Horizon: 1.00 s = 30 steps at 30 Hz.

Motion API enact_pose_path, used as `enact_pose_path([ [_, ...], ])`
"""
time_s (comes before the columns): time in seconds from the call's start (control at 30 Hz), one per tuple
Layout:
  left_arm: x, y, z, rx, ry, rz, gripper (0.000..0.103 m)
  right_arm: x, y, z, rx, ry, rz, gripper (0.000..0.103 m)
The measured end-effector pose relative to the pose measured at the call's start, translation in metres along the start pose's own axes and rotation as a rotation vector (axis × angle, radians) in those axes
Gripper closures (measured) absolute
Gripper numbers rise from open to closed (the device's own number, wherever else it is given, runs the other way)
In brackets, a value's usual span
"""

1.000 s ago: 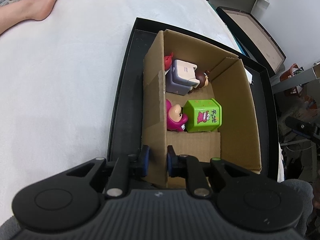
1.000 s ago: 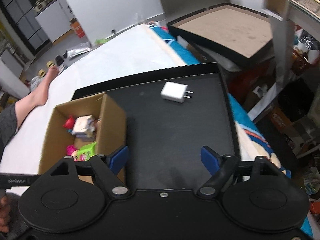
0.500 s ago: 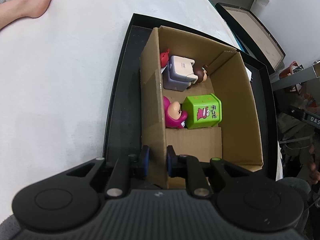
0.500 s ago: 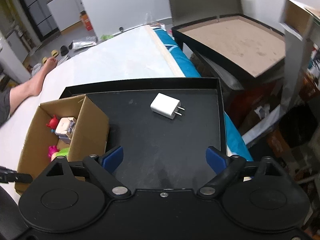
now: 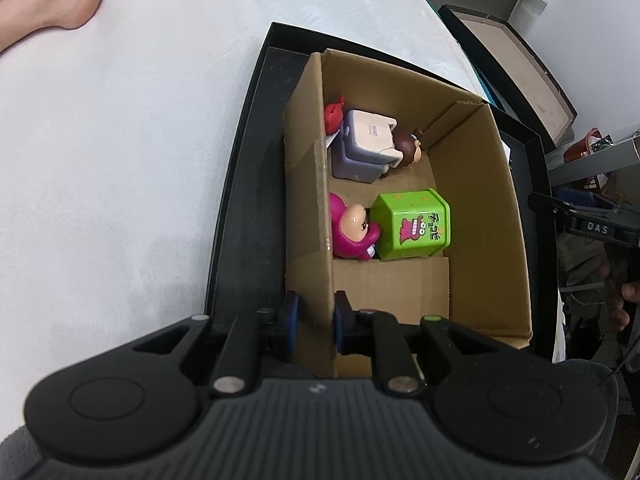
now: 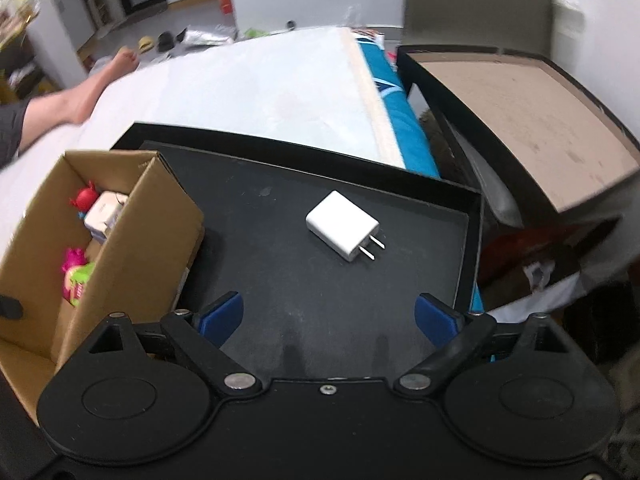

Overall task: Organize rigid objects
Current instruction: 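Move the right tool to the white plug charger and grasp it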

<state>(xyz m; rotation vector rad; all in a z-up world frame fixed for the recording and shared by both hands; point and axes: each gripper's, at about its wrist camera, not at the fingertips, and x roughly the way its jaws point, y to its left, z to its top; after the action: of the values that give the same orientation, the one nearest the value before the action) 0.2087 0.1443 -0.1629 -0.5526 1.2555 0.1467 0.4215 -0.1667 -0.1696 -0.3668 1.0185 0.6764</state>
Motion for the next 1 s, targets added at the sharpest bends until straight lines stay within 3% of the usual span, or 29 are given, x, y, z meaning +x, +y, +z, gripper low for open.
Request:
enact_pose_path([
  [0.77, 0.004, -0.003, 0.003, 0.001, 0.005, 0.031, 0.087, 0.066, 0.009, 0.061, -0.290, 0.063, -0.079, 0.016],
  [0.83, 0.005, -0.003, 0.004, 0.001, 0.005, 0.032, 0.087, 0.071, 0.008, 0.065, -0.290, 0.076, -0.084, 0.019],
  [0.93, 0.005, -0.004, 0.004, -0.001, 0.004, 0.037, 0.087, 0.080, 0.011, 0.069, -0.313, 0.114, -0.095, 0.032],
  [1.0, 0.005, -0.005, 0.004, 0.003, 0.003, 0.041, 0.087, 0.086, 0.013, 0.068, -0.339, 0.143, -0.111, 0.051],
])
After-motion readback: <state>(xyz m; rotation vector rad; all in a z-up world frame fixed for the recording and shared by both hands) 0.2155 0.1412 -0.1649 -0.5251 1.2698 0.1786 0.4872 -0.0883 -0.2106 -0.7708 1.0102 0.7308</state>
